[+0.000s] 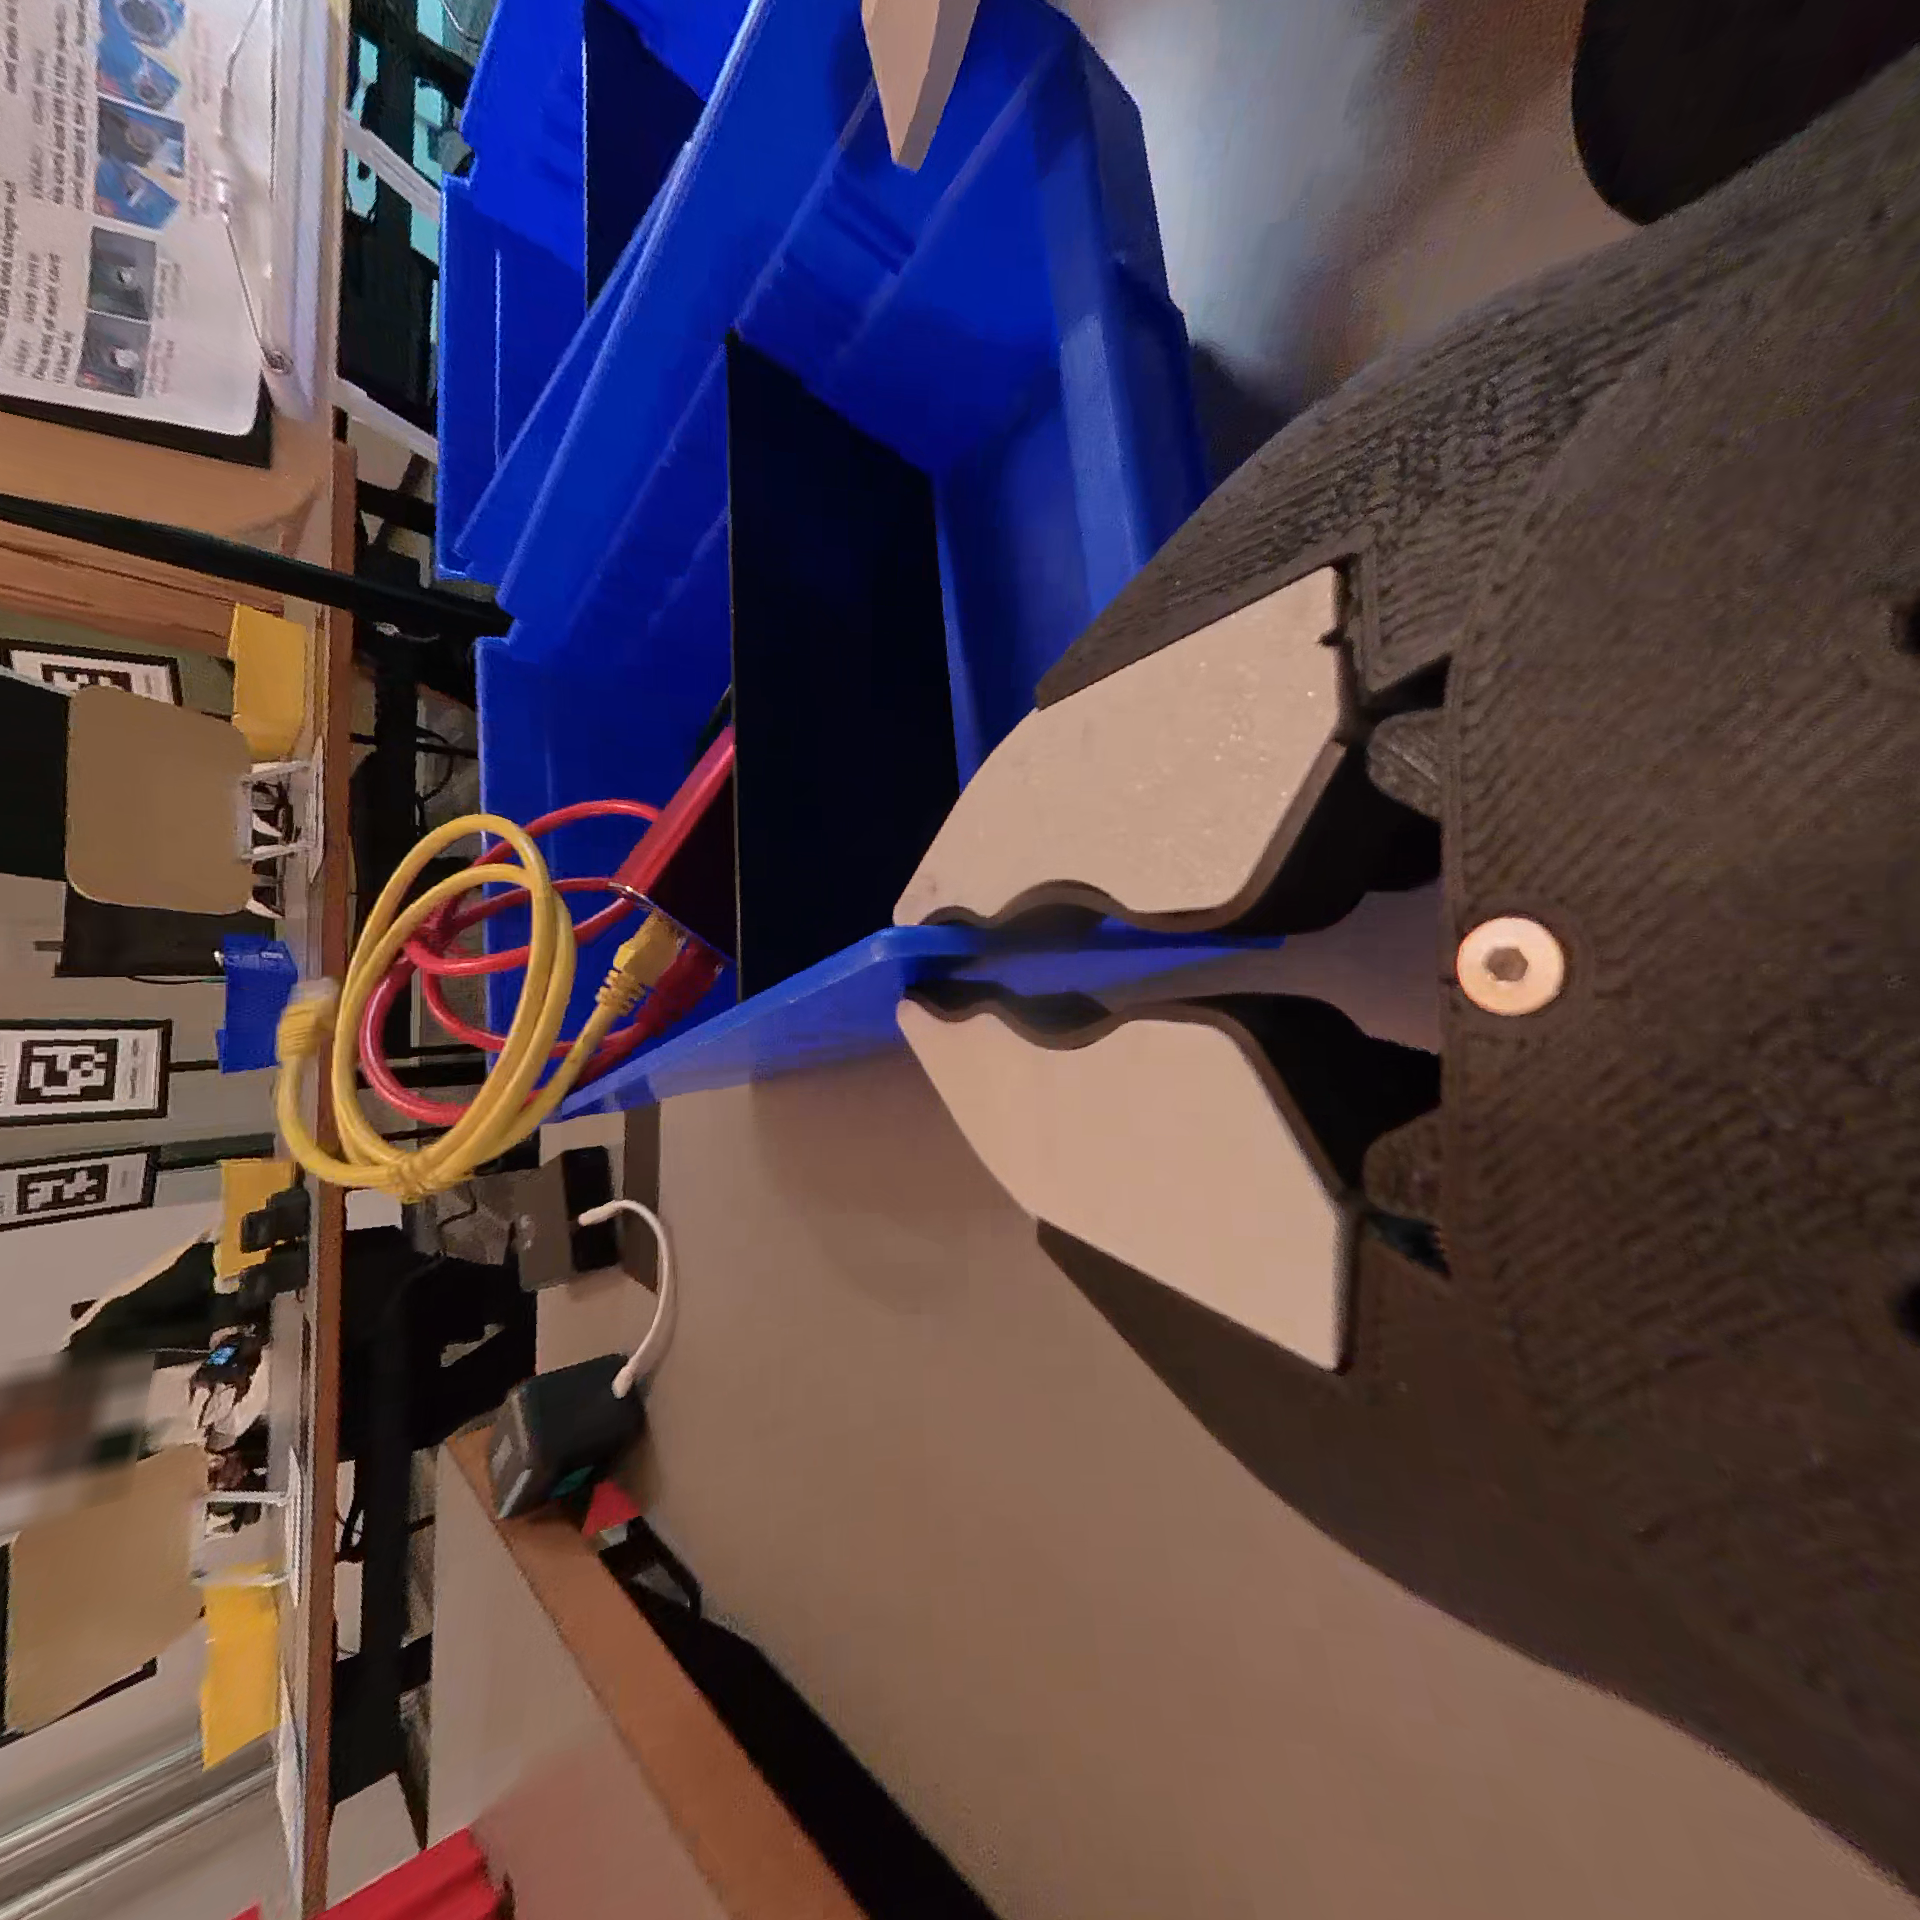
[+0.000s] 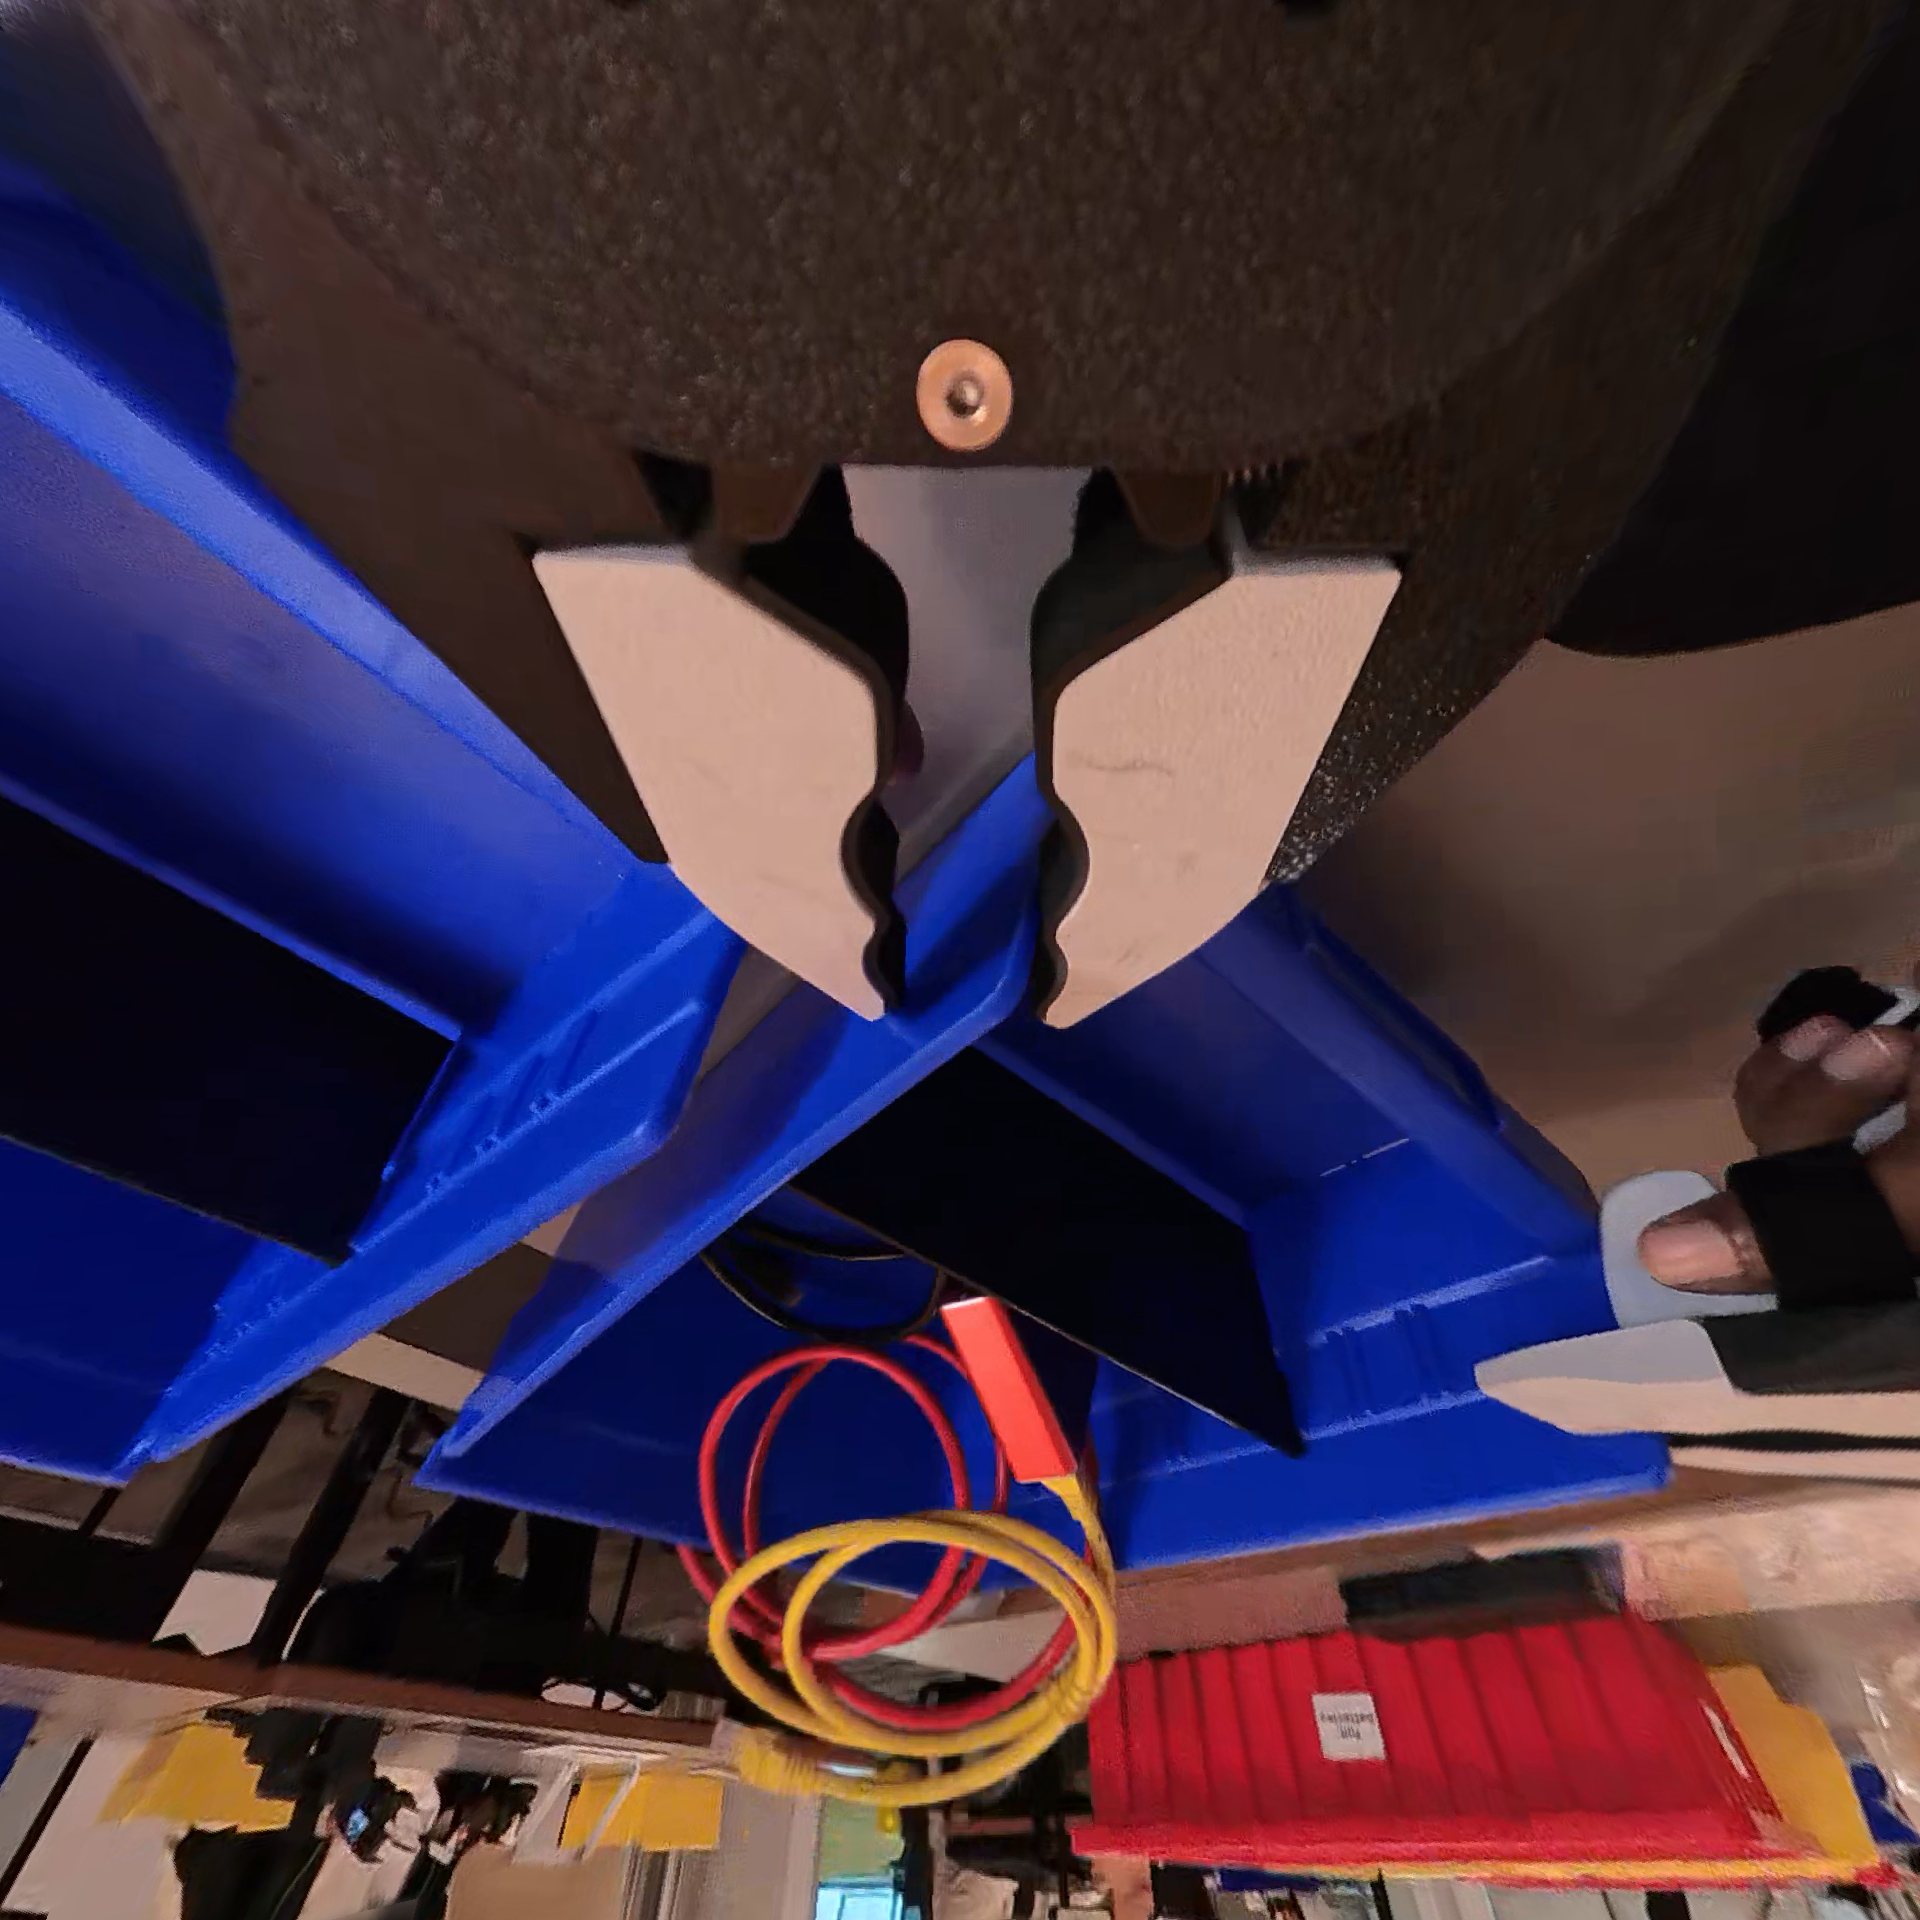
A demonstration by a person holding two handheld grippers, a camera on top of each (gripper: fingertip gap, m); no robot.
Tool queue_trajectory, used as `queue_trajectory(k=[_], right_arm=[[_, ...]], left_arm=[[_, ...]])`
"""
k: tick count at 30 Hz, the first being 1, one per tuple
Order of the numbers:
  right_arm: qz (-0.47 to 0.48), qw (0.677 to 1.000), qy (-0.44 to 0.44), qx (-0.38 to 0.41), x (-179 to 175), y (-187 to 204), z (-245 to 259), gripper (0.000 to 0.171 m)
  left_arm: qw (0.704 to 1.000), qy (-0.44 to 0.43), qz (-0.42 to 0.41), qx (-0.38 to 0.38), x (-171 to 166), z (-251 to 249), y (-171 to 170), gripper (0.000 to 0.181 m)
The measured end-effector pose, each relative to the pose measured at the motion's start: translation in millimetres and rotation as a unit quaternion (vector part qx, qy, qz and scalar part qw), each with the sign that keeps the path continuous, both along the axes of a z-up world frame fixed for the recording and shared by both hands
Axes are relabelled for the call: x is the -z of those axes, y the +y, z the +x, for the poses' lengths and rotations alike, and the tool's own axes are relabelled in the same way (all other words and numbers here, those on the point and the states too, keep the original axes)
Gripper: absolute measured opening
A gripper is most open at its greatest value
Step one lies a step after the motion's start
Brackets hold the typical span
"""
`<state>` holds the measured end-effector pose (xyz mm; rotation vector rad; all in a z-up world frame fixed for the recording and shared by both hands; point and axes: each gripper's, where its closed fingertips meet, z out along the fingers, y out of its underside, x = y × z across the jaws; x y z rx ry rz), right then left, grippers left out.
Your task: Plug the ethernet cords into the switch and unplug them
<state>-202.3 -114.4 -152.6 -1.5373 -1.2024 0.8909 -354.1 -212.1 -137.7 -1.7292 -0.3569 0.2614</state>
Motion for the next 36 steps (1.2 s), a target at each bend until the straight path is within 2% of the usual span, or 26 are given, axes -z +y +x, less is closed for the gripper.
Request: queue_trajectory(k=[2,4,6,9,10,12,15,19,21,22,25,27,32,36], right_arm=[[0.006,1.000,-0.019,-0.003,1.7,3.7,6.8,0.023],[-0.019,0.999,-0.034,-0.025,-0.7,6.0,19.3,0.023],[-0.032,0.997,-0.032,-0.059,-15.9,6.8,38.8,0.024],[0.026,0.995,-0.065,-0.064,-41.9,30.4,72.7,0.026],[0.052,0.992,-0.093,-0.067,-45.1,40.5,81.9,0.028],[0.092,0.977,-0.174,-0.083,-34.8,59.1,93.7,0.037],[0.111,0.940,-0.298,-0.122,4.7,76.7,98.9,0.046],[0.125,0.899,-0.387,-0.160,46.3,84.0,87.5,0.051],[0.129,0.888,-0.413,-0.159,59.9,91.7,86.2,0.038],[0.128,0.888,-0.413,-0.157,61.6,93.6,87.0,0.037],[0.128,0.889,-0.418,-0.138,53.9,93.0,105.7,0.030],[0.108,0.894,-0.412,-0.141,54.1,86.8,129.8,0.030],[0.102,0.902,-0.403,-0.114,53.0,86.8,206.2,0.032],[0.099,0.908,-0.403,-0.062,53.1,94.0,265.0,0.032]], left_arm=[[1.000,0.007,-0.003,0.016,3.5,7.1,3.3,0.007],[0.997,0.004,-0.038,0.063,11.8,18.6,7.6,0.010],[0.993,0.005,-0.060,0.102,12.9,28.1,5.3,0.020],[0.988,0.123,-0.026,0.089,-34.9,33.3,-10.0,0.033],[0.981,0.163,-0.035,0.104,-47.7,41.4,-10.9,0.033],[0.964,0.189,-0.075,0.171,-56.5,66.2,-3.1,0.037],[0.930,0.148,-0.183,0.283,-30.7,104.2,18.2,0.051],[0.848,0.161,-0.349,0.365,32.7,133.1,40.1,0.066],[0.806,0.178,-0.418,0.378,61.2,133.1,47.7,0.064],[0.787,0.189,-0.447,0.380,72.2,130.2,50.4,0.061],[0.746,0.185,-0.481,0.421,88.0,138.4,54.2,0.038],[0.746,0.184,-0.474,0.430,88.5,144.4,60.9,0.030],[0.755,0.193,-0.460,0.427,88.1,152.1,72.1,0.029],[0.765,0.186,-0.453,0.418,87.9,155.5,76.2,0.029]])
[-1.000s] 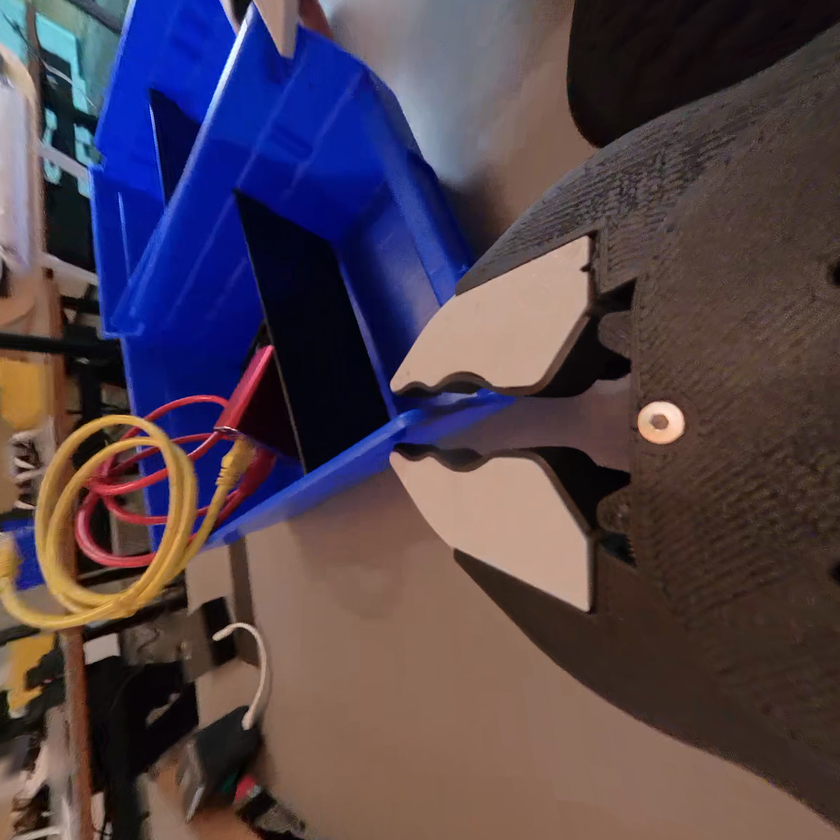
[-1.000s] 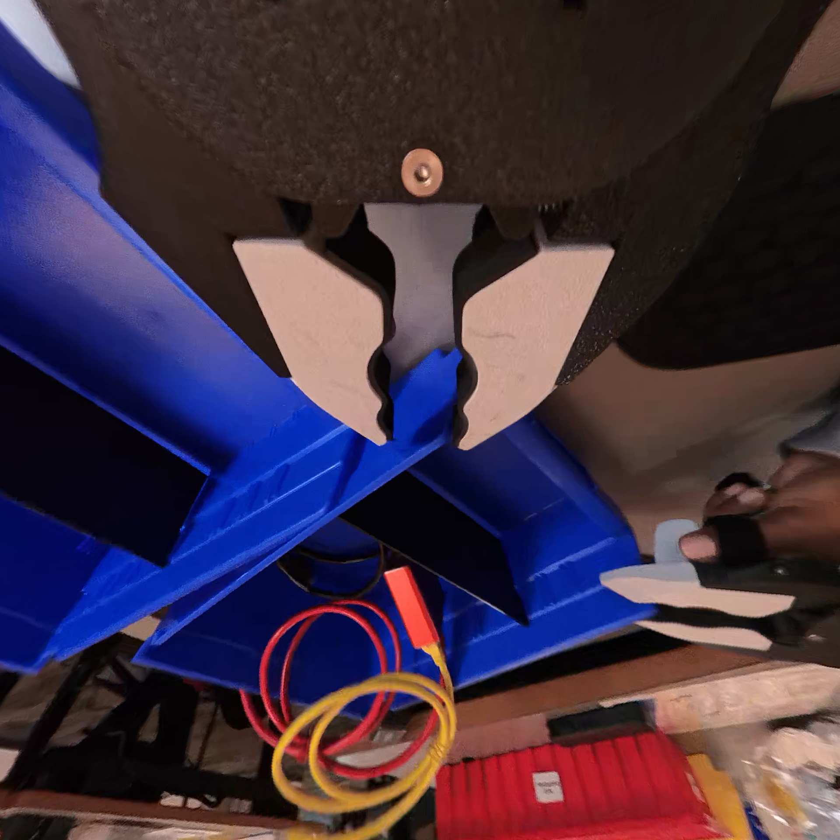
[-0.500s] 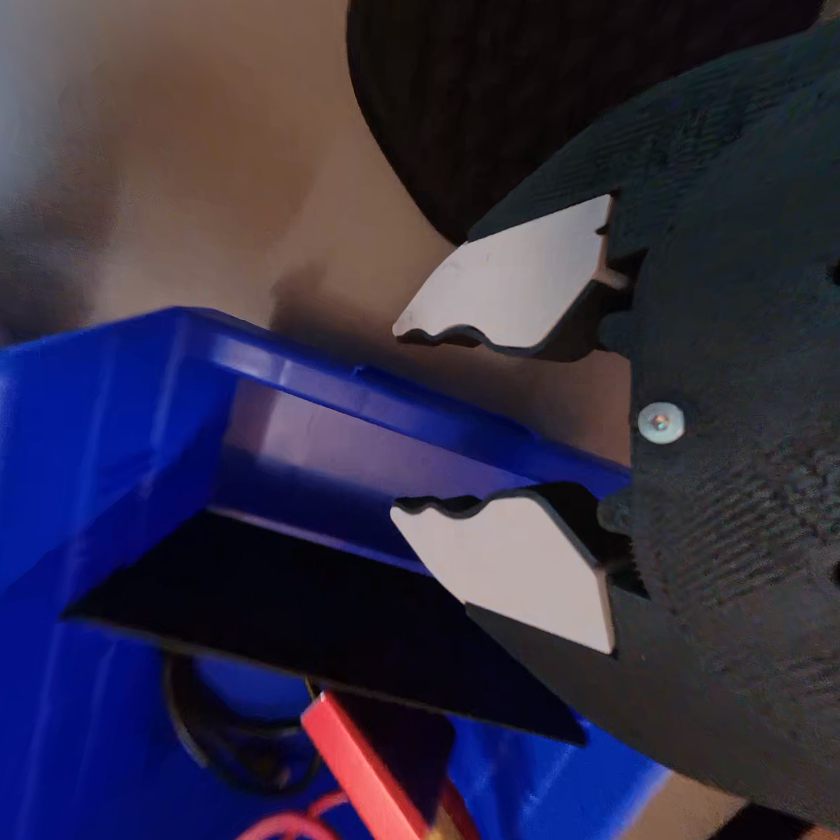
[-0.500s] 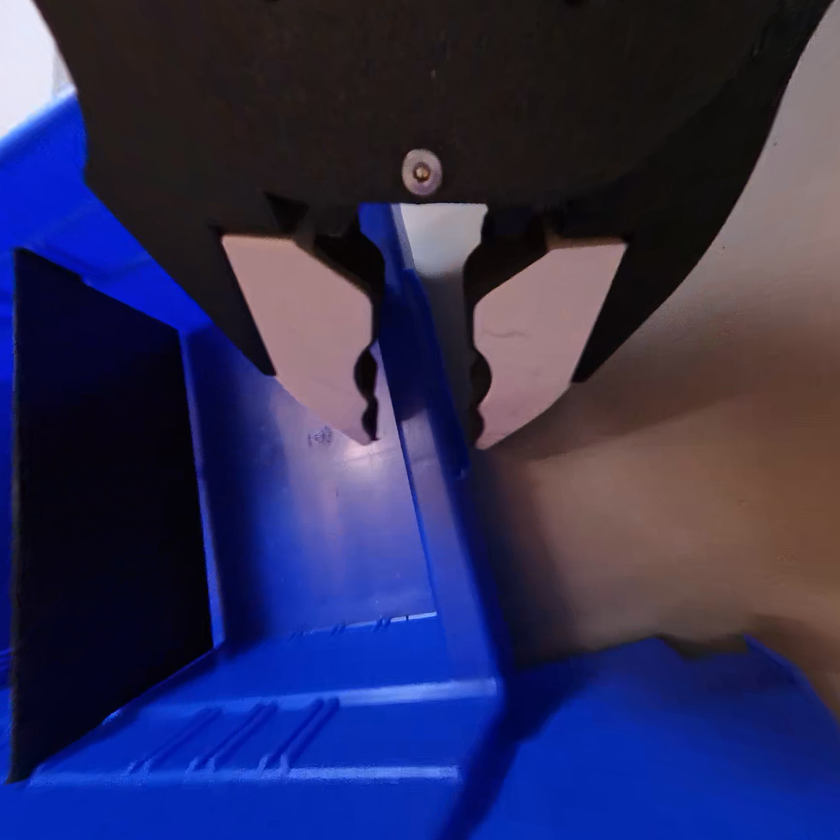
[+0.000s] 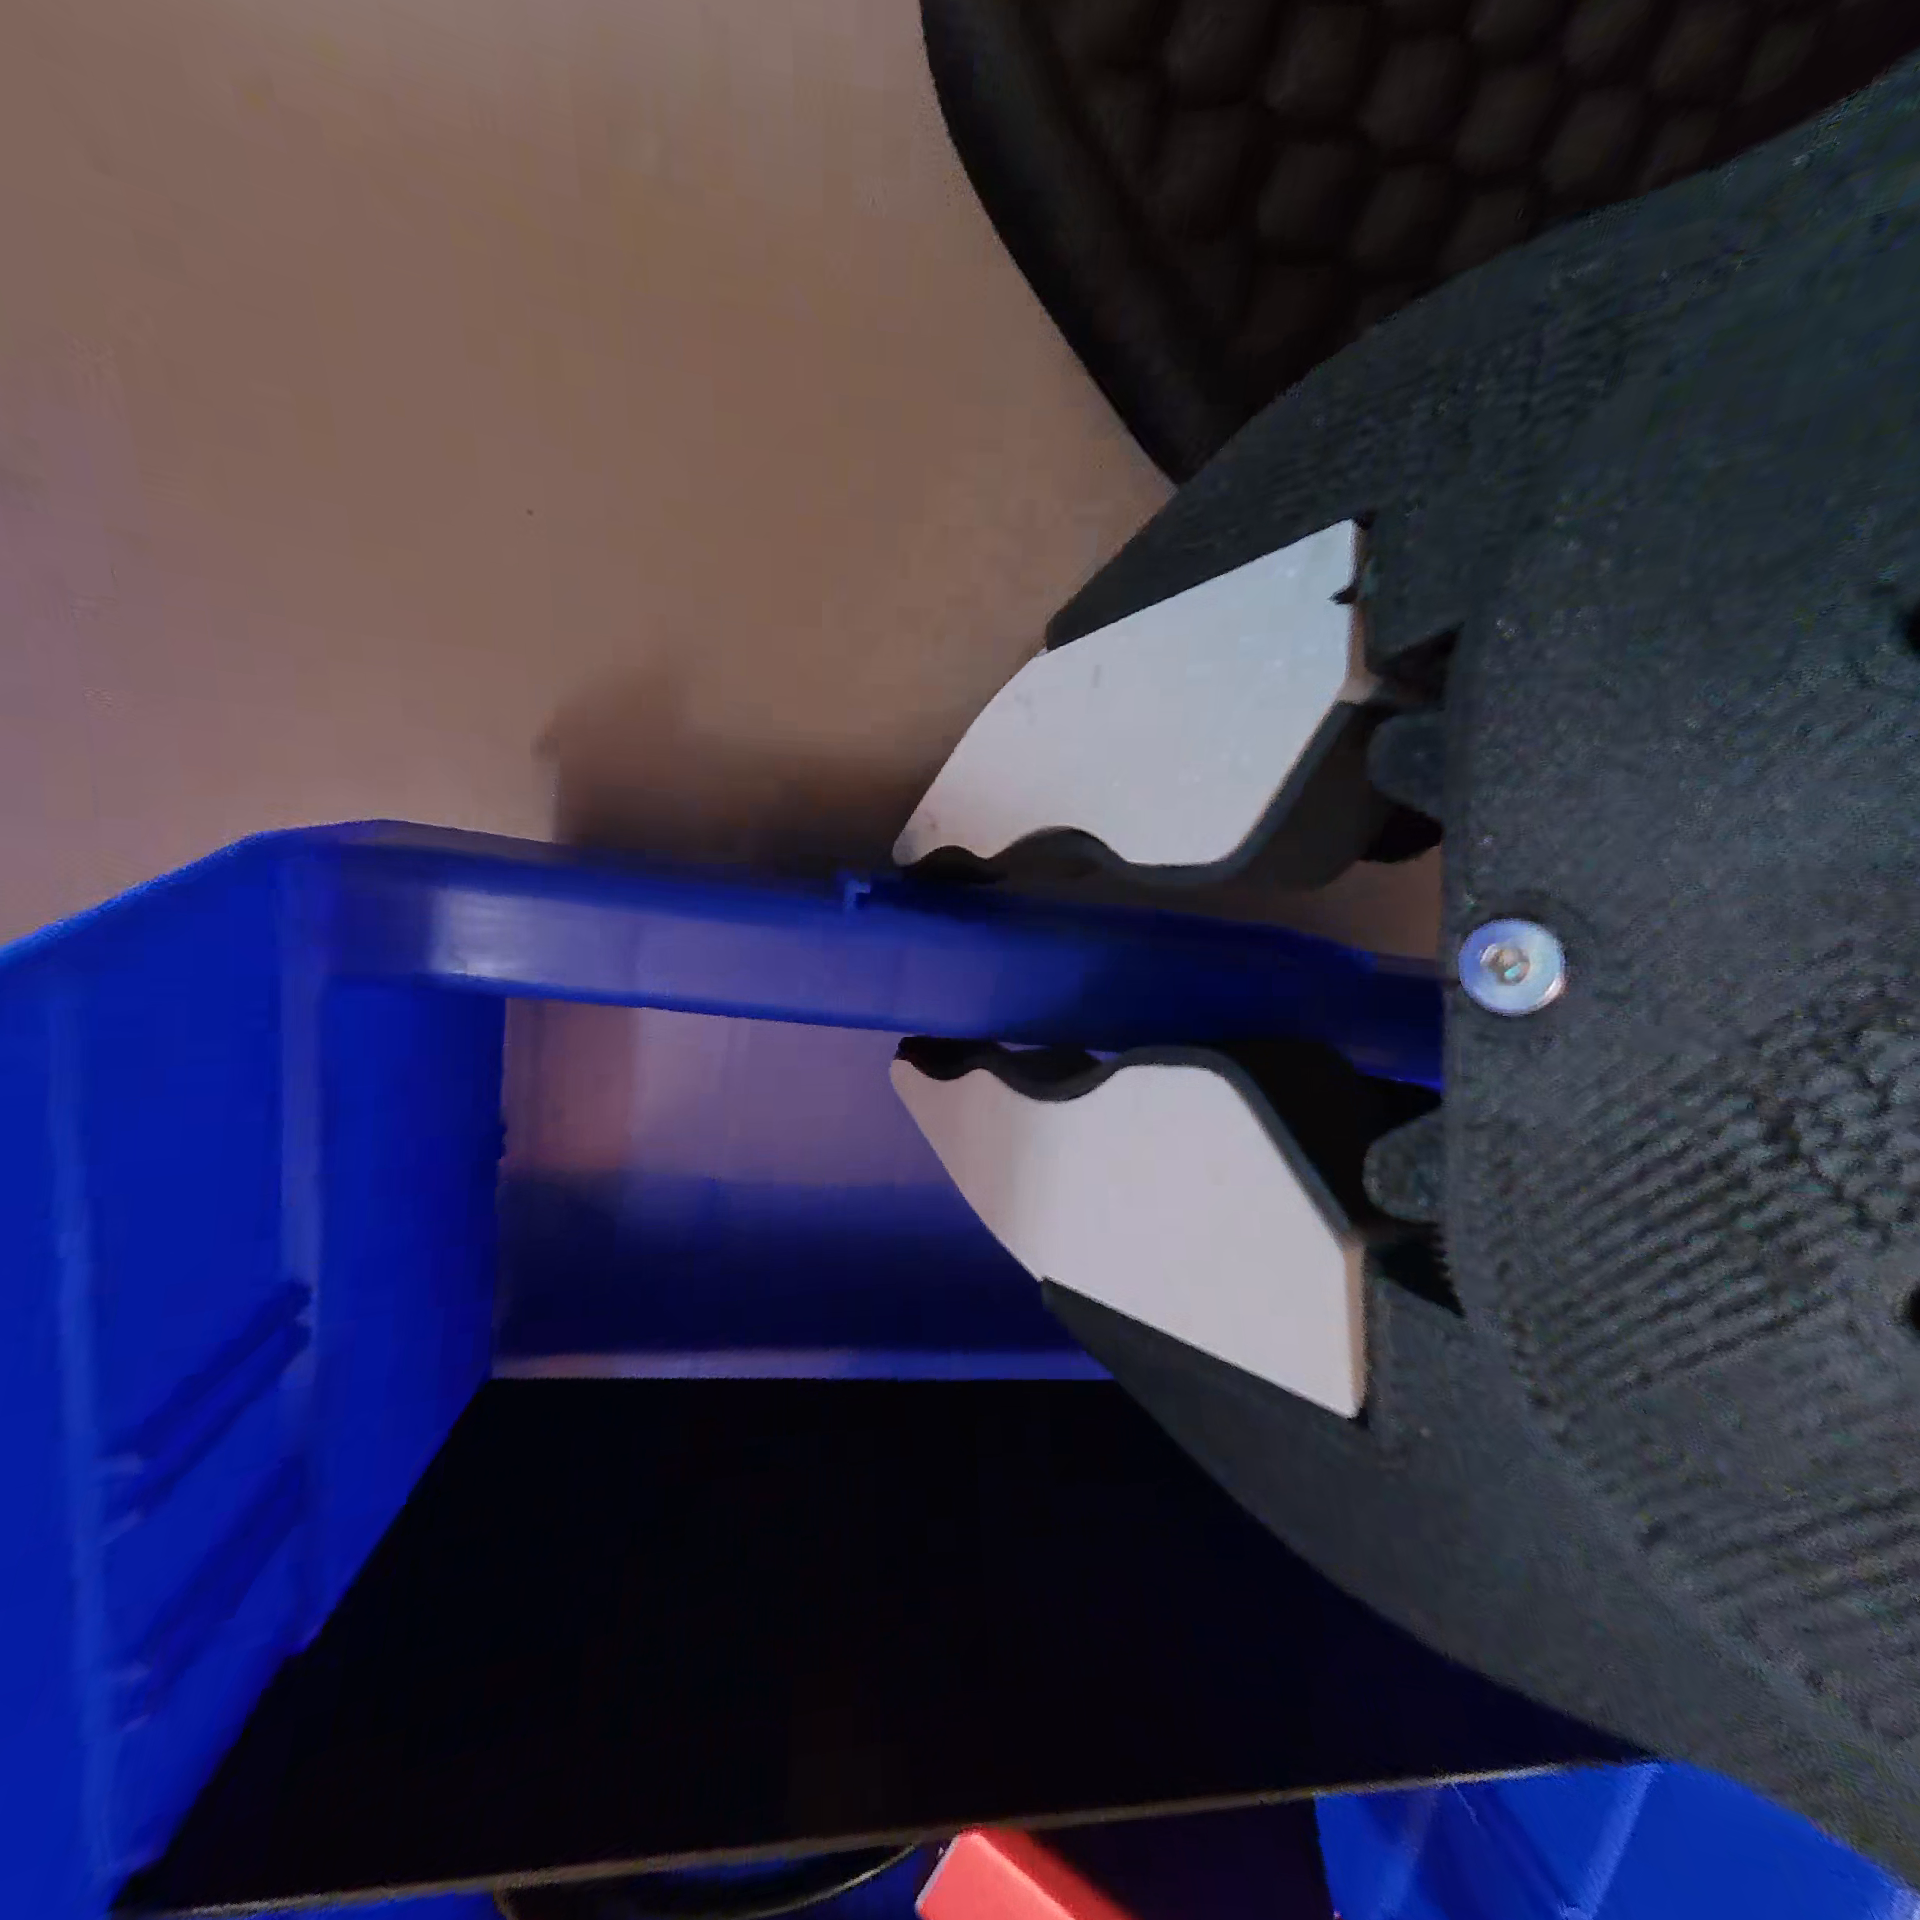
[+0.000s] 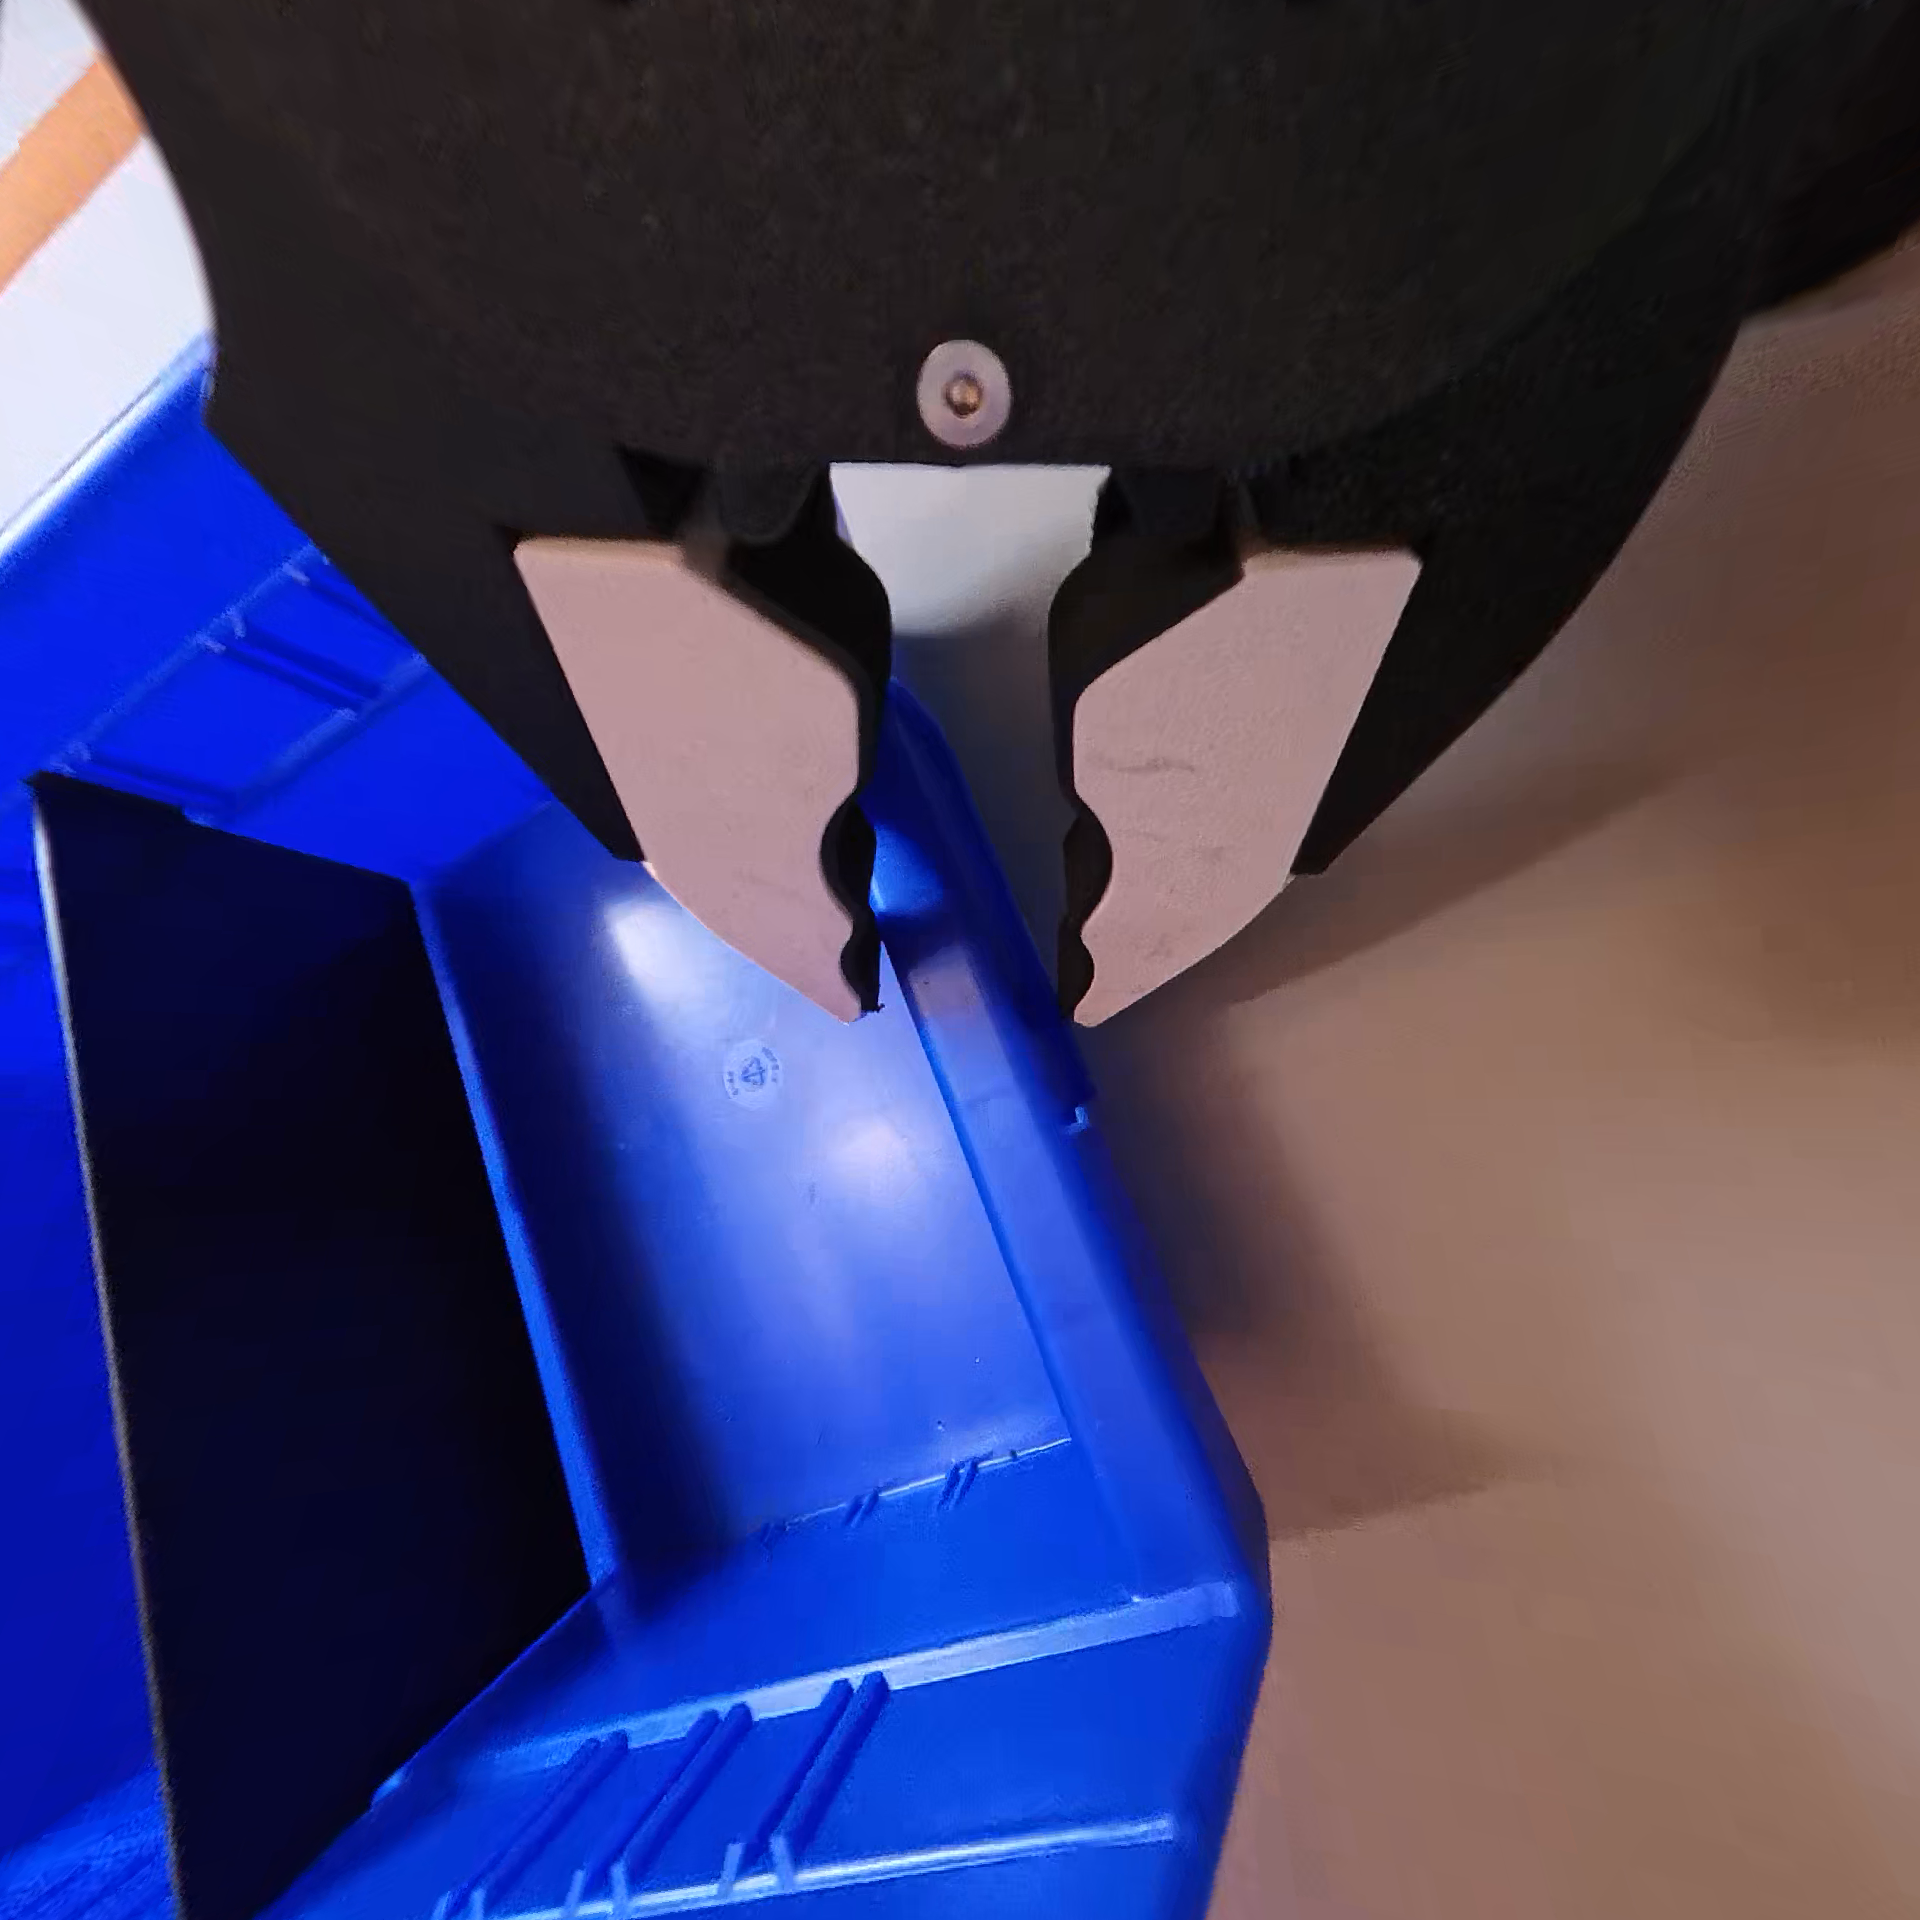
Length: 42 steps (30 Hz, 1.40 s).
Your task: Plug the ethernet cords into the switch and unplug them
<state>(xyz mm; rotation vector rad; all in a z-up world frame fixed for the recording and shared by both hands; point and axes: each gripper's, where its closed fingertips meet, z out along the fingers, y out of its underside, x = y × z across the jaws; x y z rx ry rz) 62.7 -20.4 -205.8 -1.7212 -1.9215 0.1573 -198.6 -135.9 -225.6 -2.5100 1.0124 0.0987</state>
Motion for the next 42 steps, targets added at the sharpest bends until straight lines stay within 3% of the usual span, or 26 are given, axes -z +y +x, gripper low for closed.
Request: queue_trajectory(k=[7,17,22,26,29,36,42], right_arm=[[0.029,0.995,-0.005,0.094,2.0,51.4,65.3,0.031],[0.053,0.985,0.012,0.166,-0.5,143.4,72.6,0.032],[0.051,0.968,0.181,0.164,-55.1,127.7,43.1,0.036],[-0.009,0.913,0.380,0.147,-108.5,97.7,19.4,0.040],[-0.002,0.885,0.444,0.143,-111.6,92.5,16.7,0.040],[-0.037,0.865,0.486,0.119,-84.0,83.5,6.3,0.042],[-0.031,0.865,0.492,0.096,-91.1,75.1,2.3,0.046]], left_arm=[[1.000,0.003,0.014,-0.009,-0.2,4.0,9.4,0.029],[0.999,0.012,0.033,-0.018,-0.4,-1.7,35.3,0.030],[0.998,0.016,0.048,-0.023,-0.5,-13.6,56.4,0.030],[0.998,0.015,0.063,-0.028,-0.9,-25.3,70.4,0.031],[0.996,-0.003,0.077,-0.039,-4.2,-28.1,74.9,0.033],[0.972,-0.107,0.190,-0.082,-69.0,-26.7,69.7,0.040],[0.920,-0.184,0.286,-0.193,-148.3,-96.0,70.2,0.043]])
